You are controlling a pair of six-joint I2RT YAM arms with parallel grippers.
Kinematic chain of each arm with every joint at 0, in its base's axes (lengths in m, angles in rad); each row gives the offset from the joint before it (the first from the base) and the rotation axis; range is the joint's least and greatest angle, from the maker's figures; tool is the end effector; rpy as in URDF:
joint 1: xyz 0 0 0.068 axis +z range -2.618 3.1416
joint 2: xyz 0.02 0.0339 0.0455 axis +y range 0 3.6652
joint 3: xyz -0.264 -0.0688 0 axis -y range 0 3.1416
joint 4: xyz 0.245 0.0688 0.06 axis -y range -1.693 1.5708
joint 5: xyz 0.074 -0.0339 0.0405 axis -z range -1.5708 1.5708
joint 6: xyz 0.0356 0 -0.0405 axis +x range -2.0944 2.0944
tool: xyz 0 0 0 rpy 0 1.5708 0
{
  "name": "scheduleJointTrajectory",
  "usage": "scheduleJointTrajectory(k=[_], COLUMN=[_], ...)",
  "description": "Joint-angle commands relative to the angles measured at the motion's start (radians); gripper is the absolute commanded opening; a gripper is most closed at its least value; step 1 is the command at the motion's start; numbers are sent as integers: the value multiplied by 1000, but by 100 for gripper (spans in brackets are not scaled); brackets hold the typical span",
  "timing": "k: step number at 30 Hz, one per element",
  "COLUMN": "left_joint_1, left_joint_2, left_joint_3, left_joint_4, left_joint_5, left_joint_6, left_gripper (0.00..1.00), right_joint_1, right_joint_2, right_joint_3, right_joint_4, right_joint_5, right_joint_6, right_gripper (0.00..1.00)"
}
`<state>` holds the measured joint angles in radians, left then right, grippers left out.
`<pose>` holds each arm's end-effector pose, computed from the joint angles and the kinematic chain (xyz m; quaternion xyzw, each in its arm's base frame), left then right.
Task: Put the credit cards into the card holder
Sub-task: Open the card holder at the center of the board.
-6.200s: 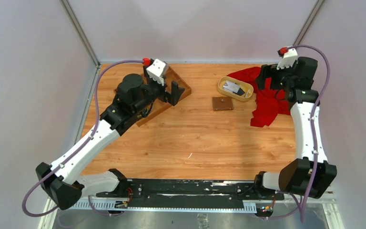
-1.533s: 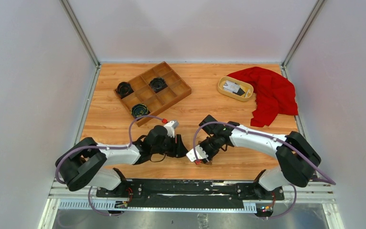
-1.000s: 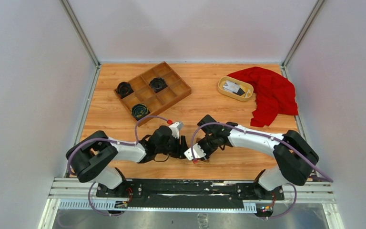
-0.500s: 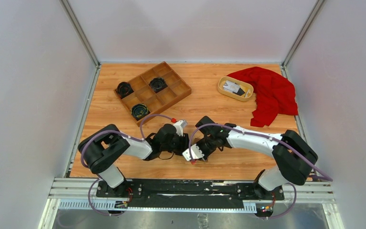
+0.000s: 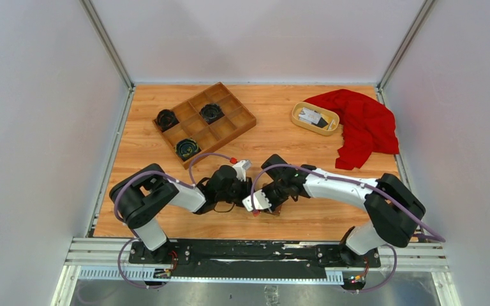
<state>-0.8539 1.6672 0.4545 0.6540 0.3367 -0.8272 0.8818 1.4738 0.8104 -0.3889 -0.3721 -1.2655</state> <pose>0.1743 -0.2178 0.1108 0.0927 0.8611 -0.4538 0.2096 0.1664 0.2224 0.1796 -0.8575 0.4113 0.1275 0.2814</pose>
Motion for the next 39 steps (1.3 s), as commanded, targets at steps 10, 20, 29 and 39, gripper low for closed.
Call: scheduleJointTrajectory(k=[10, 20, 29, 39], left_joint_1=[-13, -13, -13, -13], left_joint_2=[55, 58, 83, 103], left_joint_3=[9, 3, 19, 29], left_joint_4=[-78, -78, -78, -78], left_joint_5=[15, 31, 44, 50], left_joint_6=[45, 68, 74, 76], left_gripper=[1, 0, 0, 0], right_joint_1=[20, 28, 66, 80], right_joint_2=[13, -44, -94, -134], right_joint_3=[-23, -42, -74, -96], right_joint_4=[92, 172, 343, 451], right_joint_5=[64, 164, 241, 314], right_joint_6=[18, 22, 118, 159], right_gripper=[27, 0, 0, 0])
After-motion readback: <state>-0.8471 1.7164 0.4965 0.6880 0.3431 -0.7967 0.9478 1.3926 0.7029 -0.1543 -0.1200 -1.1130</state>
